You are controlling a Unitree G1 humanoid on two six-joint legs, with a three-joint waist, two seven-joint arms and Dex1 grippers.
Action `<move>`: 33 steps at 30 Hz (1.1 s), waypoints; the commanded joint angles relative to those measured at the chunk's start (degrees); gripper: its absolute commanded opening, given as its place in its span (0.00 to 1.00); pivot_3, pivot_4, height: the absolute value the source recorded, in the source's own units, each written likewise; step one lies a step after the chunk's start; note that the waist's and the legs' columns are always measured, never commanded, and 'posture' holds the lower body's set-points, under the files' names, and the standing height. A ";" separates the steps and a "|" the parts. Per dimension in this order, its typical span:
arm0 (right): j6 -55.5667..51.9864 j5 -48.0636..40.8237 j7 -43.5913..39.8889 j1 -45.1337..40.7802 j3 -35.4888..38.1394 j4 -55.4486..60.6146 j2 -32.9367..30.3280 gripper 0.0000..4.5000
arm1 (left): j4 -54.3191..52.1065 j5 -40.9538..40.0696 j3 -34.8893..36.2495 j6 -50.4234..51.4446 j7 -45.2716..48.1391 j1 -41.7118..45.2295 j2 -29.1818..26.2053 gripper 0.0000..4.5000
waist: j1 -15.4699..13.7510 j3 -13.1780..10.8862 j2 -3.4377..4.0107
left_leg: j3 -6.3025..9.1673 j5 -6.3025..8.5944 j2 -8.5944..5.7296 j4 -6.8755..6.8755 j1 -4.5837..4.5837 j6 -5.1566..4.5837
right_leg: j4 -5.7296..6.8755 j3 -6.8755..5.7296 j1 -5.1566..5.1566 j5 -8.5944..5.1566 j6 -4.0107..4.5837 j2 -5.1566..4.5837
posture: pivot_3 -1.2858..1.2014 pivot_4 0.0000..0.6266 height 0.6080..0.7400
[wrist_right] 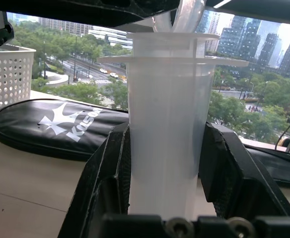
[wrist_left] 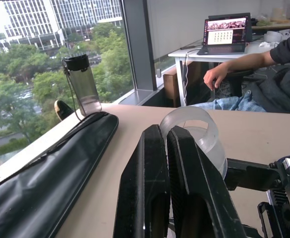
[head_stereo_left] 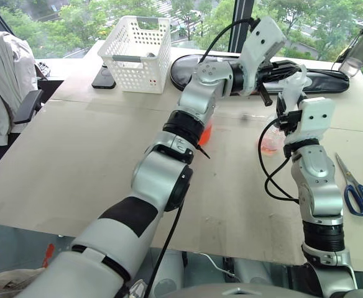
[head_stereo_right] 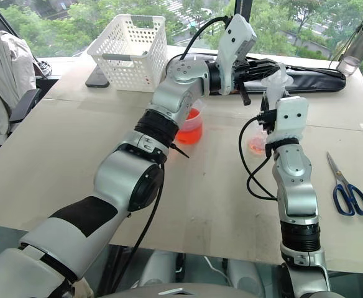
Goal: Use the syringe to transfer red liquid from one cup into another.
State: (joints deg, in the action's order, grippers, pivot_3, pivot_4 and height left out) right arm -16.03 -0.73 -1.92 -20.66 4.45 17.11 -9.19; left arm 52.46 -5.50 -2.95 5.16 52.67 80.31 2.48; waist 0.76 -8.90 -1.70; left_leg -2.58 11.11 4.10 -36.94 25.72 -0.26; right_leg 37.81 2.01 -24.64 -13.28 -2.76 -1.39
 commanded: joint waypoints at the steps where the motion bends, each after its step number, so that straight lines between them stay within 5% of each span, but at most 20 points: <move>1: 1.64 0.13 -0.49 -2.71 0.08 7.15 -0.96 0.33 | 1.69 1.94 -4.28 1.54 3.54 -1.53 2.50 0.00 | 0.00 0.00 0.00 | 0.00 0.00 0.00 0.00 0.00 0.00 | 0.00 0.00 0.00 0.00 0.00 0.00 | 0.52 0.24 0.88; 8: 0.98 0.40 -1.10 -3.06 -0.26 7.85 -1.37 0.33 | 1.77 2.39 -4.19 1.44 3.48 -1.73 2.77 0.00 | 0.00 0.00 0.00 | 0.00 0.00 0.00 0.00 0.00 0.00 | 0.00 0.00 0.00 0.00 0.00 0.00 | 0.52 0.24 0.88; 12: 0.78 0.68 -1.33 -2.39 -0.48 7.87 -1.46 0.33 | -1.80 -4.73 1.69 6.57 4.14 -0.30 2.85 0.00 | 0.01 0.00 0.00 | 0.00 0.00 0.00 0.00 0.01 0.00 | 0.00 0.00 0.00 0.00 0.00 0.00 | 0.52 0.24 0.88; 16: 0.01 0.55 -1.23 -2.33 -0.09 8.85 -1.48 0.33 | -7.05 -8.92 4.60 13.17 4.45 -0.16 0.00 0.28 | 0.04 0.00 0.00 | 0.02 0.00 0.00 -0.01 0.02 0.00 | 0.00 -0.01 0.00 0.00 0.00 0.00 | 0.52 0.24 0.88; 22: -1.42 0.12 -1.39 -2.40 0.48 10.61 -1.86 0.32 | -18.13 -13.37 6.77 20.97 2.26 -3.28 -4.69 0.96 | 0.23 0.01 0.02 | 0.07 0.00 0.02 -0.01 -0.04 0.00 | 0.09 -0.01 0.00 0.00 0.00 0.03 | 0.52 0.24 0.88; 28: -3.23 -0.56 -2.67 -2.01 1.18 12.77 -3.13 0.32 | -35.36 -15.90 2.49 30.09 3.38 -13.97 -9.92 1.00 | 0.22 0.06 0.10 | 0.02 -0.01 0.03 -0.02 -0.05 0.01 | 0.07 0.05 0.00 0.00 0.00 0.03 | 0.52 0.24 0.88; 33: -4.12 -0.90 -5.13 -1.69 0.44 14.07 -5.04 0.32 | -39.25 -16.96 0.50 31.86 1.26 -16.76 -8.37 1.00 | -0.47 0.06 0.10 | 0.04 -0.01 0.03 -0.23 0.05 0.01 | 0.10 0.00 0.03 0.01 0.00 0.02 | 0.52 0.24 0.88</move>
State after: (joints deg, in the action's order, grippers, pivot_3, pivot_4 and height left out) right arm -20.30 -1.17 -6.00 -21.99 4.71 27.75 -13.29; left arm 16.80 -20.53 -2.13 37.21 54.70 61.45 -7.22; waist 0.29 -8.84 -1.60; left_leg -2.54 11.11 4.11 -37.18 25.78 -0.25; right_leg 37.90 2.04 -24.60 -13.28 -2.76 -1.37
